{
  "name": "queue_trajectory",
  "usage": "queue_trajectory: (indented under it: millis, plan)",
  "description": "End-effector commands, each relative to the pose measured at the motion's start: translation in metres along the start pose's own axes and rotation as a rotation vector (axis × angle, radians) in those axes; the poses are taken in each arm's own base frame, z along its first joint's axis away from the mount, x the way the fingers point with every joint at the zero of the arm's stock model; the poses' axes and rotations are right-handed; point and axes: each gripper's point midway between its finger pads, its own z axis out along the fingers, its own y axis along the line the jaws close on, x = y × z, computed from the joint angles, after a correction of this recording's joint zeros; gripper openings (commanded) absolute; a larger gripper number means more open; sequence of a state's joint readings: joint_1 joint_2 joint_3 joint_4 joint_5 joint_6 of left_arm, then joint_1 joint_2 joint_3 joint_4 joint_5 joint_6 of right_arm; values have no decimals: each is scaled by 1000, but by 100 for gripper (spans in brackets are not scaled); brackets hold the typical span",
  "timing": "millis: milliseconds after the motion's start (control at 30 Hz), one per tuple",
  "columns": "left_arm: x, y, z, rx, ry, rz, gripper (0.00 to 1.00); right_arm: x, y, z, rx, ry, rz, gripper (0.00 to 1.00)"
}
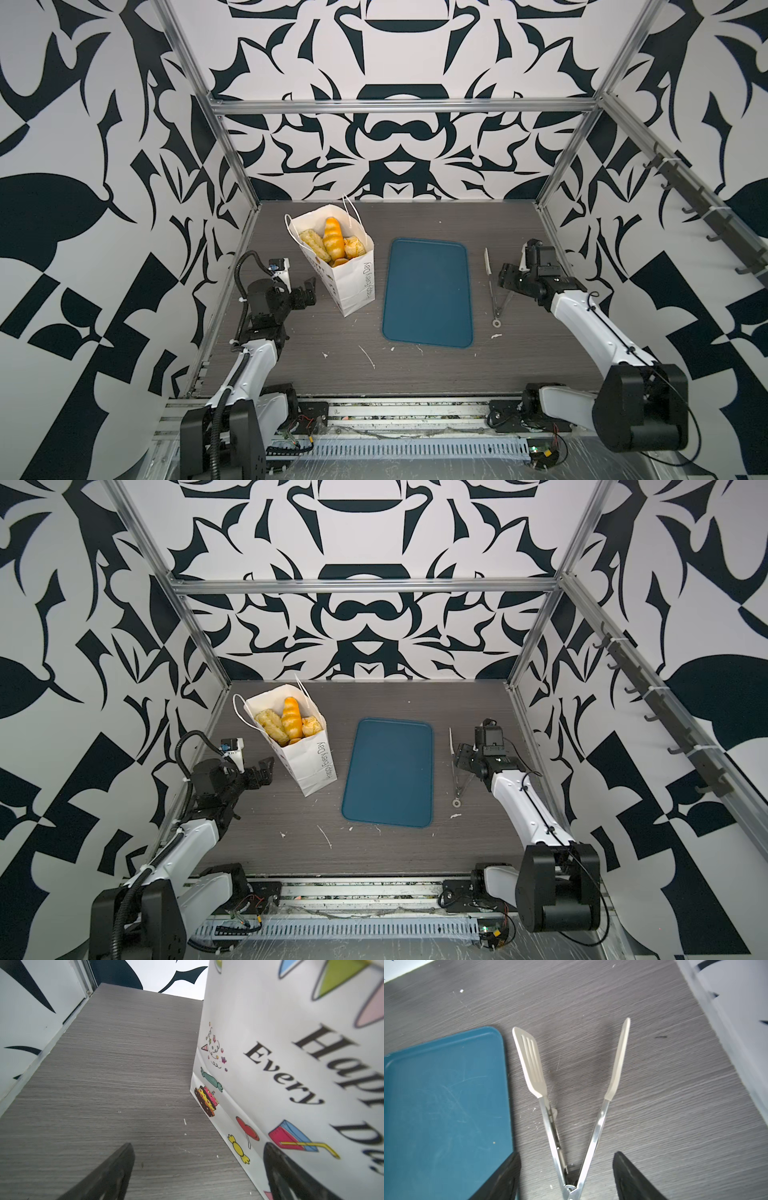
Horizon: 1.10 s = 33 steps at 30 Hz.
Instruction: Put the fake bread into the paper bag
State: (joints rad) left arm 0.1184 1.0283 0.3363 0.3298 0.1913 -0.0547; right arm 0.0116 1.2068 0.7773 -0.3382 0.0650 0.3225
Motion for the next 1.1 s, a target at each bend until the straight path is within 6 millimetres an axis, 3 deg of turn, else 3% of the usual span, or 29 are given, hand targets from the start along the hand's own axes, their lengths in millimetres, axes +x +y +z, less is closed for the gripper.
queue_trajectory:
  millis: [0, 233, 333, 567, 1067]
  plan:
    - [-10, -6, 5, 46, -79, 54, 99, -20, -2, -5, 29, -141, -74, 75]
    - [-7, -5, 29, 80, -72, 42, 99, -19, 1, -9, 35, -234, -213, 75]
    - [-8, -7, 41, 112, -74, 30, 99, -24, -8, -12, 94, -272, -263, 76]
    - [-11, -9, 56, 141, -98, 37, 99, -29, -6, -23, 65, -418, -289, 77]
    - [10, -19, 66, 178, -95, 82, 99, -25, -8, 5, 51, -441, -284, 79]
